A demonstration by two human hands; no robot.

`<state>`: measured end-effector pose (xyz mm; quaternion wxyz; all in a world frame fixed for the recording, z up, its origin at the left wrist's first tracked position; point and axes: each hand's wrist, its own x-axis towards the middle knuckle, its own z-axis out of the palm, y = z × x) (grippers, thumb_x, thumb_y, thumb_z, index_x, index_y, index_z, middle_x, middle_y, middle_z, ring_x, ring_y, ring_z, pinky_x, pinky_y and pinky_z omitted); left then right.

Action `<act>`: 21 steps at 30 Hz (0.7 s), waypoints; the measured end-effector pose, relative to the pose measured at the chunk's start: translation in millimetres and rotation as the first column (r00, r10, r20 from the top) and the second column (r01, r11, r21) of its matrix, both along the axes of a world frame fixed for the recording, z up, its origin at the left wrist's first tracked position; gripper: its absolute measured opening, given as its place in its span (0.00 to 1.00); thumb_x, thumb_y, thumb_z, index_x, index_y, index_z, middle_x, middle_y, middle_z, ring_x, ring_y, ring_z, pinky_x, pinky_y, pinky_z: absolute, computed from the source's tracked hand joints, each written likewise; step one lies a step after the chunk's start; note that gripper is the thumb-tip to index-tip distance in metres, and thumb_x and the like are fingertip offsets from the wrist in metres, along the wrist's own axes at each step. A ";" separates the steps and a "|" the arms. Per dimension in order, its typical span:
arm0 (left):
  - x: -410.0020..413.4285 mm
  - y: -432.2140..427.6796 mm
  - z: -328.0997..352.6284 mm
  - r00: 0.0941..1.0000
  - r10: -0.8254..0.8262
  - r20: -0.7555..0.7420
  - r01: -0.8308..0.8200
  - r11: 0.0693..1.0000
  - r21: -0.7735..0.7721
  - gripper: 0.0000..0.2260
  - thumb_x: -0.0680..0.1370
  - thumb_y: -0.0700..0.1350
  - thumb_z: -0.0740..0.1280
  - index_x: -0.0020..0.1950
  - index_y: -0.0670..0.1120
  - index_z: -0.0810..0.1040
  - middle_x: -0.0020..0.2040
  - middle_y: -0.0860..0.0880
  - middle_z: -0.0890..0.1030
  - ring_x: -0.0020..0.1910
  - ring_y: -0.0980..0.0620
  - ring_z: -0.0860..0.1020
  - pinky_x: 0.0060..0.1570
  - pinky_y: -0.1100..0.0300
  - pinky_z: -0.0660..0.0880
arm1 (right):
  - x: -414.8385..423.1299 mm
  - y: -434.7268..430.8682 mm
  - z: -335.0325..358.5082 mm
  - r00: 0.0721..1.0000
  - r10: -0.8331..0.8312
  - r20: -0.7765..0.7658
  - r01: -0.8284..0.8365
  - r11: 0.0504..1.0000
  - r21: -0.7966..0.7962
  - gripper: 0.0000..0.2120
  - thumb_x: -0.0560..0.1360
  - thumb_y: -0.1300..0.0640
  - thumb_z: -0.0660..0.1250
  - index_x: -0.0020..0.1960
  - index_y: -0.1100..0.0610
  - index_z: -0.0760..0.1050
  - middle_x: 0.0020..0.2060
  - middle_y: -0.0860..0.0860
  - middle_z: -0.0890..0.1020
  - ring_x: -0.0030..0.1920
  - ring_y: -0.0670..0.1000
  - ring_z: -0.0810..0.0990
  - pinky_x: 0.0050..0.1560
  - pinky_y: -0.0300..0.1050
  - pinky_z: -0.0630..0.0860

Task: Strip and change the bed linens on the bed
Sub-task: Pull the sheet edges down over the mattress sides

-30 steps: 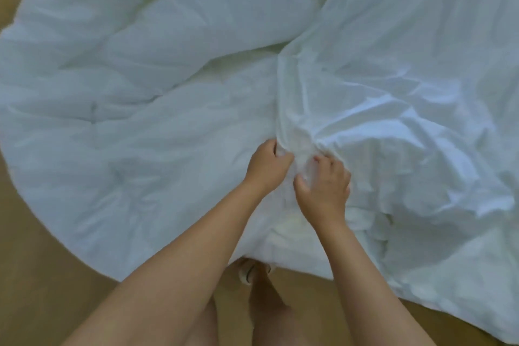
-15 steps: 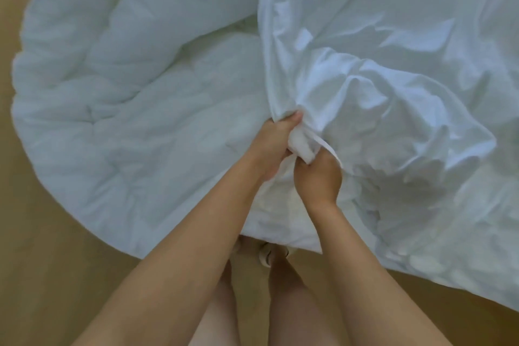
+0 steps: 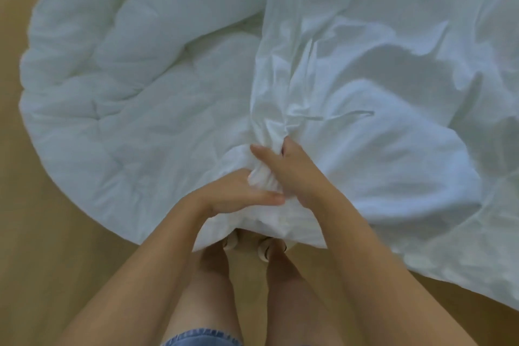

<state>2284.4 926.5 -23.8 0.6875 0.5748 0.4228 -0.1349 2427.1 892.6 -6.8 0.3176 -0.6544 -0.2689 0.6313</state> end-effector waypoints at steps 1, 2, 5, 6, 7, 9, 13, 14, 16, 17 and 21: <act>-4.1 0.4 -1.0 0.999 0.037 -0.038 -0.033 0.994 0.101 0.14 0.69 0.60 0.70 0.52 0.58 0.80 0.49 0.56 0.83 0.50 0.58 0.80 0.52 0.59 0.76 | -0.3 -7.4 -5.6 0.996 0.092 0.001 -0.092 0.995 0.045 0.16 0.72 0.43 0.68 0.55 0.49 0.73 0.50 0.45 0.80 0.51 0.45 0.80 0.52 0.41 0.76; -9.3 5.8 -1.1 0.985 0.165 -0.041 -0.154 0.969 0.194 0.06 0.72 0.54 0.70 0.48 0.57 0.81 0.44 0.56 0.84 0.46 0.58 0.81 0.45 0.61 0.76 | 2.4 -14.4 -10.3 0.977 0.202 0.065 -0.207 0.974 0.090 0.23 0.70 0.39 0.68 0.59 0.48 0.72 0.54 0.44 0.78 0.54 0.43 0.77 0.55 0.40 0.74; -27.7 28.0 3.8 0.727 0.682 0.083 -0.683 0.705 0.191 0.03 0.77 0.47 0.67 0.45 0.52 0.80 0.38 0.55 0.84 0.42 0.51 0.83 0.38 0.60 0.76 | 8.5 -28.6 -18.4 0.649 0.542 0.535 -0.625 0.780 -0.032 0.37 0.68 0.35 0.68 0.71 0.50 0.63 0.68 0.46 0.66 0.67 0.48 0.63 0.68 0.44 0.59; -33.3 34.7 5.2 0.605 0.790 0.100 -0.796 0.596 0.105 0.03 0.77 0.48 0.67 0.47 0.51 0.79 0.40 0.54 0.85 0.43 0.50 0.83 0.38 0.59 0.78 | 6.9 -30.5 -20.5 0.486 0.542 0.686 -0.684 0.724 -0.087 0.34 0.71 0.38 0.67 0.71 0.51 0.64 0.68 0.48 0.66 0.67 0.50 0.62 0.66 0.44 0.57; -37.4 39.3 6.6 0.506 0.855 0.111 -0.860 0.510 -0.003 0.05 0.77 0.50 0.66 0.50 0.50 0.79 0.43 0.53 0.85 0.44 0.50 0.84 0.39 0.58 0.79 | 3.7 -29.6 -19.1 0.377 0.467 0.800 -0.701 0.708 -0.083 0.25 0.75 0.42 0.64 0.67 0.53 0.68 0.65 0.50 0.70 0.63 0.52 0.66 0.61 0.44 0.60; -43.2 38.3 6.3 0.408 0.899 0.161 -0.872 0.436 -0.225 0.12 0.78 0.53 0.65 0.58 0.49 0.78 0.52 0.51 0.84 0.52 0.51 0.82 0.44 0.57 0.80 | -5.2 -20.7 -8.7 0.354 0.339 0.871 -0.687 0.727 -0.003 0.13 0.79 0.47 0.58 0.44 0.55 0.73 0.45 0.50 0.75 0.47 0.52 0.71 0.43 0.44 0.61; -48.3 2.5 -7.0 0.454 0.852 0.261 -0.719 0.524 -0.457 0.29 0.66 0.62 0.74 0.60 0.46 0.80 0.58 0.46 0.82 0.58 0.48 0.80 0.51 0.58 0.78 | -29.3 -0.9 18.5 0.641 0.347 0.685 -0.580 0.803 0.136 0.22 0.81 0.48 0.54 0.31 0.54 0.55 0.28 0.49 0.63 0.29 0.48 0.62 0.33 0.43 0.57; -47.5 -10.6 -12.0 0.493 0.825 0.275 -0.664 0.561 -0.494 0.27 0.65 0.60 0.76 0.58 0.45 0.81 0.56 0.44 0.82 0.57 0.46 0.80 0.52 0.56 0.78 | -35.5 1.5 24.4 0.756 0.295 0.584 -0.477 0.860 0.183 0.21 0.80 0.48 0.55 0.31 0.55 0.56 0.28 0.50 0.64 0.30 0.49 0.63 0.33 0.43 0.59; -38.7 -39.0 -20.1 0.637 0.725 0.264 -0.617 0.684 -0.391 0.17 0.70 0.53 0.73 0.54 0.46 0.81 0.52 0.46 0.84 0.55 0.44 0.80 0.52 0.57 0.78 | -47.5 4.7 34.9 0.880 0.198 0.432 -0.312 0.926 0.212 0.20 0.80 0.48 0.57 0.32 0.55 0.57 0.28 0.50 0.63 0.31 0.49 0.62 0.34 0.42 0.61; -30.8 -50.5 -22.7 0.710 0.675 0.200 -0.629 0.736 -0.251 0.08 0.73 0.51 0.70 0.49 0.49 0.82 0.45 0.51 0.85 0.51 0.47 0.81 0.47 0.62 0.77 | -52.7 5.5 39.2 0.895 0.187 0.406 -0.292 0.932 0.213 0.20 0.80 0.48 0.57 0.33 0.55 0.57 0.29 0.50 0.62 0.31 0.49 0.61 0.34 0.42 0.60; -23.7 -56.7 -20.5 0.506 0.860 0.056 -0.858 0.497 0.127 0.11 0.79 0.41 0.61 0.40 0.46 0.79 0.38 0.52 0.83 0.40 0.53 0.80 0.35 0.73 0.71 | -59.1 11.5 48.7 0.858 0.302 0.416 -0.400 0.900 0.172 0.20 0.80 0.49 0.57 0.33 0.55 0.57 0.29 0.49 0.62 0.30 0.48 0.61 0.31 0.37 0.59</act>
